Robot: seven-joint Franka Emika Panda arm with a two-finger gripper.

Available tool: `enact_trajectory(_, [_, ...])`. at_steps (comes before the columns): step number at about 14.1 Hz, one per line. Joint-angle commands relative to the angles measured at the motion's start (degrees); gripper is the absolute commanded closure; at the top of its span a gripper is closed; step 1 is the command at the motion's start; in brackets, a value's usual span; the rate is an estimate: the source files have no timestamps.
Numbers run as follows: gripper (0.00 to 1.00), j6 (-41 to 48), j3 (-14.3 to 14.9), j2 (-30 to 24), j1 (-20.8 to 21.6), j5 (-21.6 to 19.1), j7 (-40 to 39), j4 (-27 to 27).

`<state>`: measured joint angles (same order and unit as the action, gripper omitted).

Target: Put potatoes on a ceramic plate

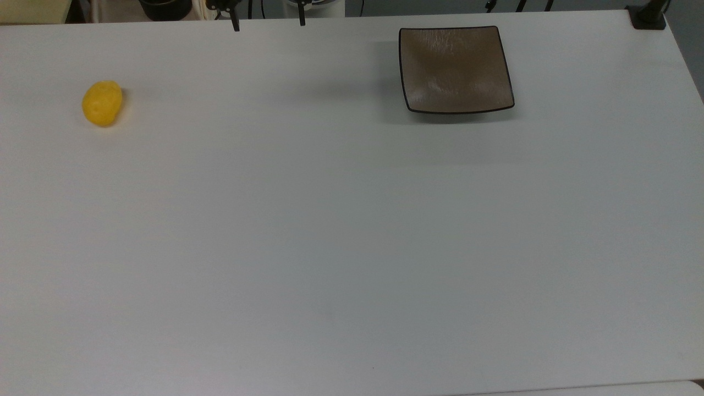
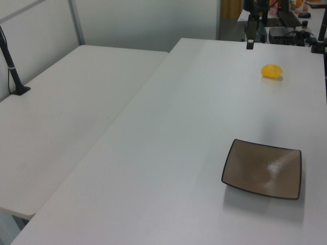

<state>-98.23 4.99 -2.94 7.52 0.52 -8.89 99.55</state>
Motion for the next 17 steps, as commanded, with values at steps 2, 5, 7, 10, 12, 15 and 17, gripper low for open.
enact_trajectory(2, [0.00,-1.44,0.72,-0.13,0.57,-0.96,-1.04,0.20])
enact_trajectory(5, [0.00,-1.53,0.72,-0.13,0.57,-0.96,-1.04,0.20])
enact_trajectory(7, [0.00,-1.62,0.81,-0.13,0.48,-0.88,-1.04,0.20])
enact_trajectory(10, [0.00,-1.62,0.81,-0.13,0.39,-0.70,-1.13,0.20])
enact_trajectory(12, [0.00,-1.62,1.33,0.30,0.39,-0.43,-1.83,0.55])
enact_trajectory(15, [0.00,-3.19,2.12,0.57,0.13,-0.44,-1.84,0.64])
enact_trajectory(17, [0.00,-3.20,2.74,0.40,0.04,-0.44,-1.75,0.64])
